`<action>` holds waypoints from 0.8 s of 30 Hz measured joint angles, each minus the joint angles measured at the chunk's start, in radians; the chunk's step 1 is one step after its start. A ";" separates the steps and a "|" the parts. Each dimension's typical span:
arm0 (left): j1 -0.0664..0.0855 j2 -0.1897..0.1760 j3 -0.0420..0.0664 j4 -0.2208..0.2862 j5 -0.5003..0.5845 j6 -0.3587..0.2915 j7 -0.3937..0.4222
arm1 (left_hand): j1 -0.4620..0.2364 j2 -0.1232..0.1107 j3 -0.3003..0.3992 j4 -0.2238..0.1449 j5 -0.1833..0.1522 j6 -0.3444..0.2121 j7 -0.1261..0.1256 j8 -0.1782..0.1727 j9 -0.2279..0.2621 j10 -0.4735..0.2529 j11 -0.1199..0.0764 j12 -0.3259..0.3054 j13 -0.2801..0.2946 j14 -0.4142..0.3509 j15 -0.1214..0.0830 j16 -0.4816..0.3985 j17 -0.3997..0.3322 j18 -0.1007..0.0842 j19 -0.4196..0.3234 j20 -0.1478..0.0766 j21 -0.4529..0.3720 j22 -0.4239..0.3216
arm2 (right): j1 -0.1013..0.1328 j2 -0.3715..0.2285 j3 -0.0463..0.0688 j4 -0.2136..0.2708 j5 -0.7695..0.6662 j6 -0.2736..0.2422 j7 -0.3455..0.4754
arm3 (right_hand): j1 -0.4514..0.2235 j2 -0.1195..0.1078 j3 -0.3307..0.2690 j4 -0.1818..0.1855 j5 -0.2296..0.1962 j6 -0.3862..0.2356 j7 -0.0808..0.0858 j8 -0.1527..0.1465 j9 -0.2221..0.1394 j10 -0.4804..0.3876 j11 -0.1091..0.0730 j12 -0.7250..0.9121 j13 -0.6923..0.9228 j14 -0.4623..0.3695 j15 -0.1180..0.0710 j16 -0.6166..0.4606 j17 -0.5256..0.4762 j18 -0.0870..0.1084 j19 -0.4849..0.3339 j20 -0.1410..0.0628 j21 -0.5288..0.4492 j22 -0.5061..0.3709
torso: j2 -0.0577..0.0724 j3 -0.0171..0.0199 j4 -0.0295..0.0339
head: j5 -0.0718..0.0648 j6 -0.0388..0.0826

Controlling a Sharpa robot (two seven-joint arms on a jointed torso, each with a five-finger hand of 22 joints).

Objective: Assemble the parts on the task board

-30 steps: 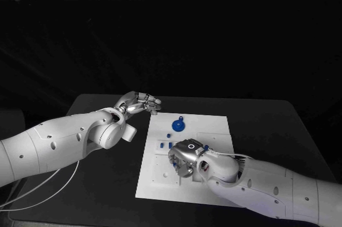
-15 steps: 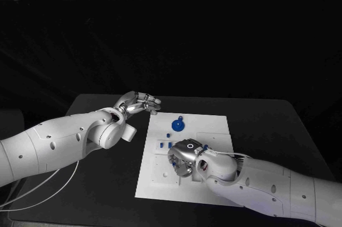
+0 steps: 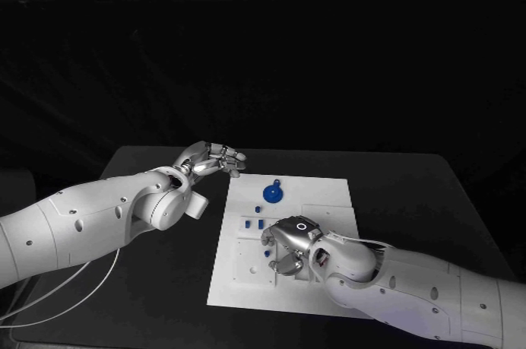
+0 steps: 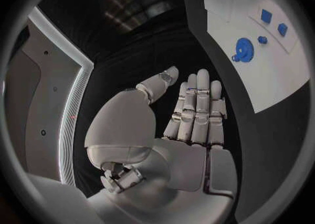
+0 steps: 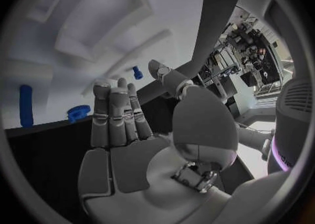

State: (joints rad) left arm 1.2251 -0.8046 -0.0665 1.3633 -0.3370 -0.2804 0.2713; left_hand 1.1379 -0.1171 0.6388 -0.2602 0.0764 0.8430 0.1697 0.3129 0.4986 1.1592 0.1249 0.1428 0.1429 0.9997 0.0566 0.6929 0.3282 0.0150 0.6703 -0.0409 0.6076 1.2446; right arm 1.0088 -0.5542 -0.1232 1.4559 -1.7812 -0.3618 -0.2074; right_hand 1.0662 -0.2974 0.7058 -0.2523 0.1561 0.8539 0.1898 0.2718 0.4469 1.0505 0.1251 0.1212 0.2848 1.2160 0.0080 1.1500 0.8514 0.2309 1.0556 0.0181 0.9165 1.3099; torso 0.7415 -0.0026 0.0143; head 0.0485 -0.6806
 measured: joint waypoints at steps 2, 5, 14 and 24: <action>0.000 0.000 0.000 -0.001 0.001 0.000 0.000 | 0.000 0.000 0.000 0.000 0.000 0.000 0.000 0.000 0.000 0.000 0.000 0.000 0.000 0.000 0.000 0.000 0.001 0.000 0.000 0.000 0.000 0.000 | 0.000 -0.014 0.002 0.018 0.016 -0.018 0.003 | 0.000 0.000 -0.007 0.007 0.007 0.000 0.000 0.000 0.001 0.000 0.000 0.003 -0.004 0.000 0.000 0.000 0.000 0.000 0.000 0.000 0.000 0.000 | 0.000 0.0001 -0.0005 | -0.001 0.001; 0.000 0.000 0.000 -0.003 0.007 -0.001 0.001 | 0.000 0.000 0.000 0.000 0.000 0.000 0.000 0.000 0.000 0.000 0.000 0.000 0.000 0.000 0.000 0.000 0.003 0.000 0.000 0.000 0.000 0.001 | 0.004 -0.047 0.015 0.056 0.043 -0.047 0.013 | 0.001 0.000 -0.003 0.018 0.007 0.001 -0.001 0.007 0.004 0.000 0.000 0.021 -0.008 0.000 0.000 0.004 0.000 0.000 0.002 -0.002 0.000 0.000 | 0.000 0.0002 -0.0007 | -0.002 0.002; 0.000 -0.001 0.000 -0.010 0.018 -0.001 0.003 | 0.000 0.000 0.000 0.000 0.000 0.000 0.000 0.000 0.000 0.000 0.000 0.000 0.000 0.000 0.000 0.000 0.005 0.000 0.000 0.000 0.000 0.001 | 0.061 -0.176 0.078 0.135 0.105 -0.059 0.041 | 0.040 0.005 0.016 0.043 -0.005 0.016 -0.016 0.018 0.007 0.011 -0.011 0.045 -0.018 0.013 -0.013 0.014 0.000 -0.001 0.023 -0.011 0.000 0.000 | 0.000 0.0004 -0.0011 | -0.008 0.010; 0.000 0.010 0.000 -0.030 0.025 0.000 0.007 | 0.000 0.000 0.000 0.000 0.000 0.000 0.000 0.000 0.000 0.000 0.000 0.000 0.000 0.000 0.000 0.000 0.006 0.000 0.000 0.000 0.000 0.002 | 0.091 -0.240 0.079 0.046 0.142 -0.004 0.065 | -0.008 0.003 -0.091 0.021 0.063 -0.026 -0.013 0.006 -0.004 -0.048 0.008 0.048 -0.051 -0.006 0.006 0.015 -0.004 0.000 0.010 -0.006 -0.011 0.000 | -0.004 -0.0002 -0.0023 | -0.011 0.018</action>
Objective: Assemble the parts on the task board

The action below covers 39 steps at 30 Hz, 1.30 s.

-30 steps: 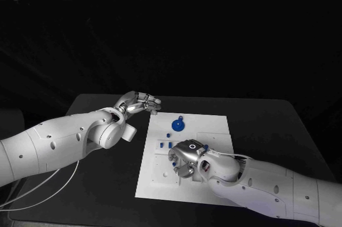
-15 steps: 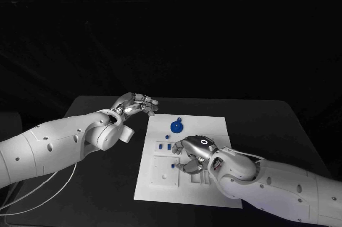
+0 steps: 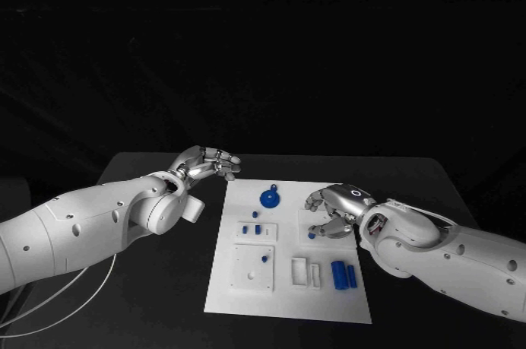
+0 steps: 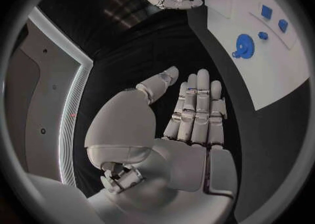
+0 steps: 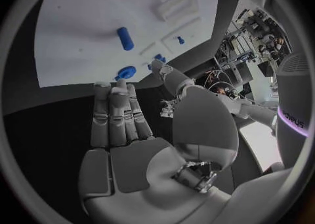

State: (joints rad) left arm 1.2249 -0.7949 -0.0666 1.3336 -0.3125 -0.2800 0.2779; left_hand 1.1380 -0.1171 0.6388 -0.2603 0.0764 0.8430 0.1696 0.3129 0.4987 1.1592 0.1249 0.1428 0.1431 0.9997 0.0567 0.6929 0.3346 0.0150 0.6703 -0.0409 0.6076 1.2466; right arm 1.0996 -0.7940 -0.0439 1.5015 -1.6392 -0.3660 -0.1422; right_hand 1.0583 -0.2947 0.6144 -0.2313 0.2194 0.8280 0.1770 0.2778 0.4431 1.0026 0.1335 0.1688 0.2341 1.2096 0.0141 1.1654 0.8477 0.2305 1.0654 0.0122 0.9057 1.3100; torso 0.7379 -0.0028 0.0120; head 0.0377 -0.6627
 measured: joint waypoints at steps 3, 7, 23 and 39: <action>0.000 0.001 0.000 -0.003 0.001 0.000 0.001 | 0.000 0.000 0.000 0.000 0.000 0.000 0.000 0.000 0.000 0.000 0.000 0.000 0.000 0.000 0.000 0.000 0.000 0.000 0.000 0.000 0.000 0.000 | 0.000 0.002 -0.003 -0.020 0.000 0.021 0.001 | 0.000 0.000 -0.025 -0.006 0.005 -0.013 -0.009 -0.003 -0.002 -0.011 0.004 0.000 -0.009 -0.004 0.004 0.000 0.000 0.000 -0.005 0.004 -0.001 0.000 | -0.001 0.0006 -0.0005 | 0.000 0.001; 0.000 0.003 0.000 -0.004 0.003 0.001 0.002 | 0.000 0.000 0.000 0.000 0.000 0.000 0.000 0.000 0.000 0.000 0.000 0.000 0.000 0.000 0.000 0.000 0.001 0.000 0.000 0.000 0.000 0.000 | -0.005 0.009 -0.009 -0.040 -0.002 0.049 0.001 | -0.009 0.000 -0.046 -0.005 0.000 -0.024 -0.020 -0.005 -0.003 -0.022 0.008 0.000 -0.019 -0.009 0.009 0.000 0.000 0.000 -0.010 0.010 -0.006 0.000 | -0.001 0.0011 -0.0006 | 0.001 0.002; 0.000 0.003 0.000 -0.012 0.005 0.003 0.003 | 0.000 0.000 0.000 0.000 0.000 0.000 0.000 0.000 0.000 0.000 0.000 0.000 0.000 0.000 0.000 -0.004 0.002 0.000 0.000 0.000 -0.004 0.001 | -0.036 0.054 -0.015 -0.075 -0.012 0.093 0.010 | 0.099 0.016 0.060 0.028 -0.161 0.019 -0.017 0.030 0.007 0.037 -0.021 0.068 -0.032 0.006 -0.010 0.006 -0.010 0.000 -0.003 0.004 -0.005 0.000 | 0.001 0.0000 0.0011 | 0.005 -0.006; 0.000 0.002 0.000 -0.014 0.007 0.007 0.002 | -0.001 -0.001 -0.003 0.003 0.000 0.000 0.000 0.000 -0.002 0.000 0.000 -0.004 0.000 0.000 0.000 -0.008 0.009 0.000 0.000 0.000 -0.004 0.002 | -0.040 0.058 -0.014 -0.076 -0.060 0.084 -0.006 | 0.129 0.032 0.203 0.053 -0.165 0.119 -0.039 0.075 0.016 0.140 -0.064 0.140 -0.016 0.014 -0.050 0.011 -0.014 0.000 0.007 0.001 0.001 -0.001 | 0.000 -0.0007 0.0007 | 0.003 -0.012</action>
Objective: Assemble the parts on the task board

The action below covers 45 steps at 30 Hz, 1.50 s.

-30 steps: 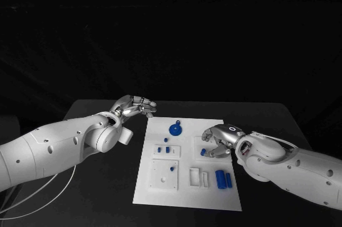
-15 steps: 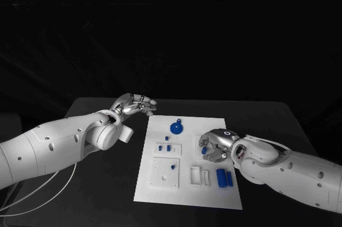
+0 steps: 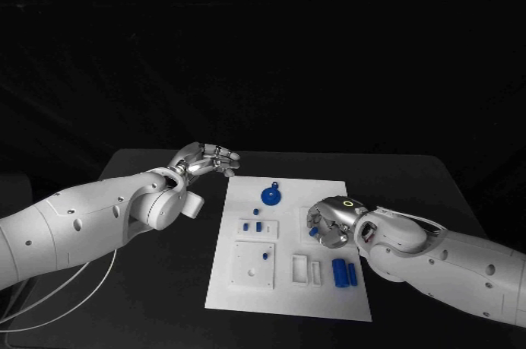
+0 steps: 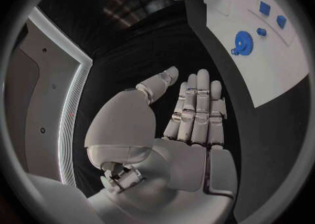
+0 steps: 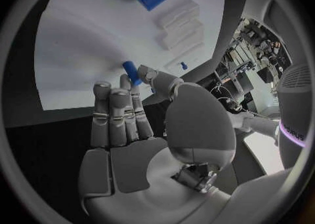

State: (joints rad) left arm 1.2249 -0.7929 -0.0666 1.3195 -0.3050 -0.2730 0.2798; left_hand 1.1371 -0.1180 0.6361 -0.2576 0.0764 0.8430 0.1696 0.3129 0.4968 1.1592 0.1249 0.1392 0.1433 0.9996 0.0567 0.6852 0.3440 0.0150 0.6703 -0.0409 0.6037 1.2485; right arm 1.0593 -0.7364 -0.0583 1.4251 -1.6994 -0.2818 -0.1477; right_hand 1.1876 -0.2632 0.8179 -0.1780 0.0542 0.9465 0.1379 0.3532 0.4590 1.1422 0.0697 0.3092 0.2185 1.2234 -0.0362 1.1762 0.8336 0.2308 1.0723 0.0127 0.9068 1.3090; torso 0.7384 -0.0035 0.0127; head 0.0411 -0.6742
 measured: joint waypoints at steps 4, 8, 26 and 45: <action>0.000 0.000 0.000 0.000 0.001 0.001 -0.001 | -0.003 -0.003 0.000 0.000 0.000 0.000 0.000 0.000 0.000 0.000 0.000 0.000 -0.001 0.000 0.000 0.000 0.001 0.000 0.000 0.000 0.000 0.001 | -0.002 0.004 0.000 -0.001 -0.010 -0.007 -0.005 | 0.005 0.005 0.013 -0.003 0.000 0.007 0.000 0.000 0.000 0.000 0.000 0.000 0.000 0.000 0.000 0.000 0.000 0.000 0.002 -0.002 0.000 0.000 | 0.000 0.0000 -0.0004 | 0.000 -0.001; 0.000 0.000 0.000 0.000 0.001 0.002 -0.001 | -0.003 -0.003 0.000 0.000 0.000 0.000 0.000 0.000 0.000 0.000 0.000 0.000 -0.001 0.000 0.000 -0.004 0.002 0.000 0.000 0.000 0.000 0.001 | -0.004 0.006 0.000 -0.001 -0.018 -0.014 -0.010 | 0.012 0.012 0.031 -0.004 0.000 0.016 -0.005 0.003 0.000 0.004 -0.004 0.009 -0.001 0.004 -0.004 0.000 0.000 0.000 0.004 -0.003 0.006 0.000 | 0.000 0.0001 -0.0004 | 0.000 -0.001; 0.000 -0.001 0.000 0.000 0.002 0.004 -0.001 | -0.003 -0.003 0.000 0.000 0.000 0.000 0.000 0.000 -0.001 -0.004 0.004 0.000 -0.001 0.000 0.000 -0.004 0.004 0.000 0.000 0.000 -0.004 0.002 | -0.010 0.001 0.000 0.028 -0.063 -0.070 -0.028 | 0.010 0.024 0.067 -0.015 -0.004 0.084 -0.031 0.033 0.013 0.059 -0.027 0.061 0.029 0.027 -0.033 0.000 0.000 0.000 0.024 -0.017 0.022 -0.001 | 0.000 -0.0001 0.0004 | 0.003 -0.005; 0.000 -0.001 0.000 -0.007 0.003 0.003 -0.001 | -0.003 -0.003 0.000 0.000 0.000 -0.004 0.004 0.000 -0.002 -0.004 0.004 0.000 -0.001 0.000 0.000 -0.004 0.008 0.000 0.000 0.000 -0.004 0.002 | -0.011 -0.018 0.064 0.131 -0.065 -0.116 -0.029 | 0.011 0.024 0.079 -0.014 -0.005 0.089 -0.037 0.036 0.016 0.068 -0.036 0.066 0.036 0.031 -0.037 0.001 -0.001 0.000 0.027 -0.019 0.024 -0.001 | 0.000 0.0000 -0.0007 | 0.013 -0.003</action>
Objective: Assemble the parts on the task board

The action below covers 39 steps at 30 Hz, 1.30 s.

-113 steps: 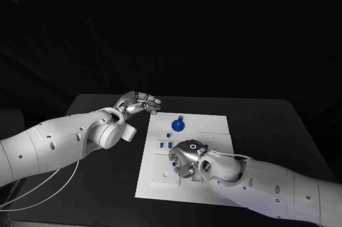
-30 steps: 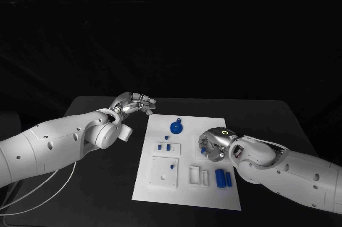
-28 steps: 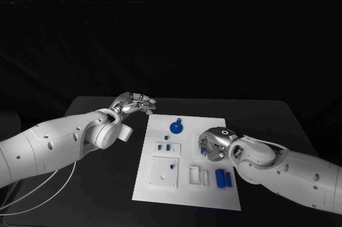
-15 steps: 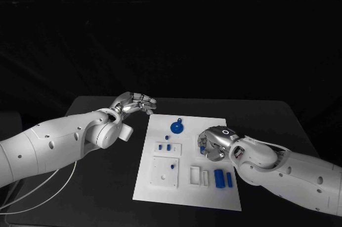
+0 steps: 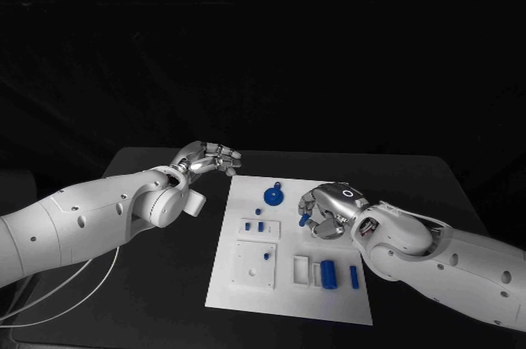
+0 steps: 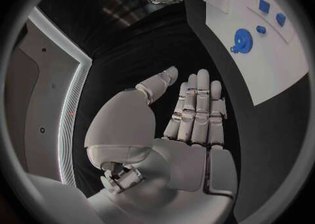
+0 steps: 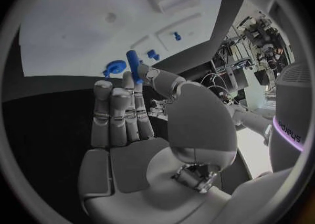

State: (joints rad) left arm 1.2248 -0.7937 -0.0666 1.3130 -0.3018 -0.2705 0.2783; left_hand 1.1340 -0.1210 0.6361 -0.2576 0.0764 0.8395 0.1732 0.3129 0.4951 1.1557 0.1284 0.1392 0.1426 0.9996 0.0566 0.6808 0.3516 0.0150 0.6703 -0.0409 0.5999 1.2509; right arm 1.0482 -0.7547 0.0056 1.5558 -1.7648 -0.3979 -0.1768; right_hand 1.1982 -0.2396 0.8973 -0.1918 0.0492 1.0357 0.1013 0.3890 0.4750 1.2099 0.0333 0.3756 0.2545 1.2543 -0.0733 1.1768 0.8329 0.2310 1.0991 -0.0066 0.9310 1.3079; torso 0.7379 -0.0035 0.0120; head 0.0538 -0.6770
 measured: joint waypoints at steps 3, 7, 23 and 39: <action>0.000 0.001 0.000 0.000 0.000 0.000 0.000 | 0.000 0.000 0.000 0.000 0.000 0.000 0.000 0.000 0.000 0.000 0.000 0.000 0.000 0.000 0.000 0.000 0.000 0.000 0.000 0.000 0.000 0.001 | 0.000 0.018 0.000 0.012 0.015 -0.005 0.003 | 0.000 0.000 0.000 0.000 0.000 0.002 0.002 0.000 0.000 0.002 -0.002 0.000 0.000 0.000 0.000 0.000 -0.001 0.000 0.004 -0.003 0.001 0.000 | 0.000 0.0000 0.0000 | 0.005 0.000; 0.000 0.002 0.000 0.000 0.001 0.000 0.001 | 0.000 0.000 0.000 0.000 0.000 0.000 0.000 0.000 0.000 0.000 0.000 0.000 0.000 0.000 0.000 0.000 0.001 0.000 0.000 0.000 0.000 0.001 | -0.002 0.048 -0.001 0.025 0.029 -0.008 0.009 | 0.000 0.000 0.002 0.002 0.000 0.003 0.003 0.000 0.000 0.003 -0.004 0.000 0.000 0.000 0.000 0.000 -0.001 0.000 0.005 -0.002 0.001 0.000 | 0.000 0.0005 -0.0001 | 0.012 -0.002; 0.000 0.005 0.000 0.000 0.003 0.000 0.001 | 0.000 0.000 0.000 0.000 0.000 0.000 0.000 0.000 0.000 0.000 0.000 0.000 0.000 0.000 0.000 0.000 0.003 0.000 0.000 0.000 0.000 0.001 | -0.075 0.174 -0.030 0.018 0.033 -0.005 0.024 | -0.005 0.004 0.003 0.003 -0.003 0.002 0.002 -0.002 0.001 0.005 -0.001 0.000 0.000 0.006 -0.001 0.000 -0.001 0.000 0.005 -0.002 0.001 -0.001 | 0.000 -0.0007 0.0016 | 0.030 -0.007; 0.000 0.004 0.000 0.000 0.004 0.000 0.000 | 0.000 0.000 0.000 0.000 0.000 0.000 0.000 0.000 0.000 0.000 0.000 0.000 0.000 0.000 0.000 -0.004 0.004 0.000 0.000 0.000 0.000 0.001 | -0.101 0.223 -0.064 -0.026 -0.065 0.008 0.015 | -0.006 0.005 0.005 0.000 -0.003 0.001 0.002 -0.006 0.002 0.005 -0.001 0.003 0.001 0.007 0.000 0.000 -0.001 0.000 0.007 0.000 0.001 0.000 | 0.000 -0.0007 0.0006 | 0.050 -0.019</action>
State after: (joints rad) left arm 1.2248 -0.7897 -0.0666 1.3125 -0.2983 -0.2702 0.2787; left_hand 1.1341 -0.1210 0.6361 -0.2576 0.0764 0.8395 0.1732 0.3129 0.4953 1.1557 0.1284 0.1392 0.1427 0.9996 0.0567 0.6768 0.3558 0.0151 0.6703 -0.0409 0.6000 1.2524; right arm 0.9467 -0.5315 -0.0584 1.5297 -1.8300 -0.3895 -0.1620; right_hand 1.1923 -0.2341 0.9026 -0.1919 0.0462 1.0372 0.1033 0.3834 0.4771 1.2149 0.0322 0.3787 0.2556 1.2617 -0.0729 1.1769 0.8323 0.2310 1.1060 -0.0068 0.9317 1.3081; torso 0.7379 -0.0041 0.0126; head 0.1034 -0.6959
